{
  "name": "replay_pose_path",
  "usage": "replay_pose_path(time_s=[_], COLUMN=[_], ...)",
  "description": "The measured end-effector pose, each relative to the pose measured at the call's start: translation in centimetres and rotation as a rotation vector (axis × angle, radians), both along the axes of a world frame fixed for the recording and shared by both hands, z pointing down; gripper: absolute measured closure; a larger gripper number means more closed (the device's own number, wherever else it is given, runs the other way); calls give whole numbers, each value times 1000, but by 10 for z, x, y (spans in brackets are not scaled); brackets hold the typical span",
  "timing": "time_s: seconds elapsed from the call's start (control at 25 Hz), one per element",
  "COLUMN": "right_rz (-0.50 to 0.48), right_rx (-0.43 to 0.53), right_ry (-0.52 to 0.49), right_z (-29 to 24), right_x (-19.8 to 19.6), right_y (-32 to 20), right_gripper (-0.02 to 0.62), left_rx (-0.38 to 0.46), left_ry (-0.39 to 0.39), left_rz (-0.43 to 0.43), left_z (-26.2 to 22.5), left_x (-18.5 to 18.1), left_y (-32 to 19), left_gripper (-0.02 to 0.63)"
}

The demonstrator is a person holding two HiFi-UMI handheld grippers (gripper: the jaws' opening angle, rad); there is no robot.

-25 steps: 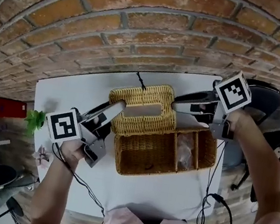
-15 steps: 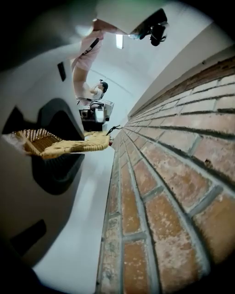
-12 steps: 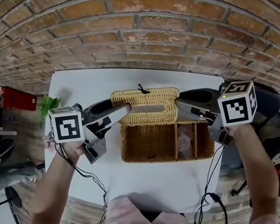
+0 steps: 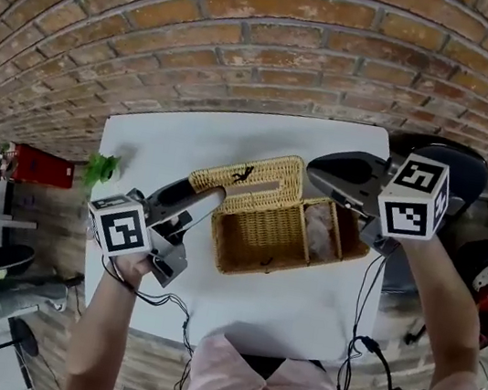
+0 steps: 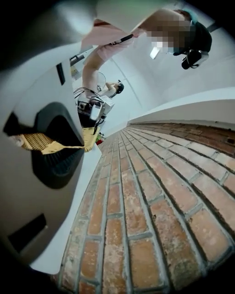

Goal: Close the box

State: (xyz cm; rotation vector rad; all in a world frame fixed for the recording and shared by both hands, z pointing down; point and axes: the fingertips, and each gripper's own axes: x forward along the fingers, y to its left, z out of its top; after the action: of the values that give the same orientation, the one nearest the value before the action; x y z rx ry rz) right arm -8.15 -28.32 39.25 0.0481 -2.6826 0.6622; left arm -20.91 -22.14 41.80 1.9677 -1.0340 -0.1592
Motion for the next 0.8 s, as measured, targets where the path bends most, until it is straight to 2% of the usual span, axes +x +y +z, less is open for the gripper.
replay_pose_path(time_s=[0.08, 0.12, 0.2, 0.24, 0.32, 0.4, 0.48, 0.8], right_rz=[-8, -14, -53, -82, -129, -140, -138, -198], right_rx=[5, -9, -46, -44, 8, 71, 117, 238], right_ry=[-11, -20, -42, -50, -57, -55, -47, -17], right_z=[-2, -2, -3, -5, -12, -17, -17, -17], right_x=[1, 0, -4, -6, -8, -8, -6, 3], right_y=[4, 6, 12, 18, 31, 38, 41, 62], right_gripper=[580, 556, 418, 382, 398, 474, 511, 512], left_rx=[9, 15, 34, 45, 60, 68, 74, 102], left_ry=[-5, -4, 11, 21, 33, 45, 56, 53], left_rz=[-11, -17, -26, -25, -13, -10, -20, -77], left_z=[-1, -1, -4, -6, -11, -14, -17, -25], left_x=[1, 1, 1, 2, 4, 6, 7, 10], left_y=[6, 9, 13, 16, 23, 30, 34, 54], left_gripper=[295, 295, 295, 295, 296, 295, 296, 293])
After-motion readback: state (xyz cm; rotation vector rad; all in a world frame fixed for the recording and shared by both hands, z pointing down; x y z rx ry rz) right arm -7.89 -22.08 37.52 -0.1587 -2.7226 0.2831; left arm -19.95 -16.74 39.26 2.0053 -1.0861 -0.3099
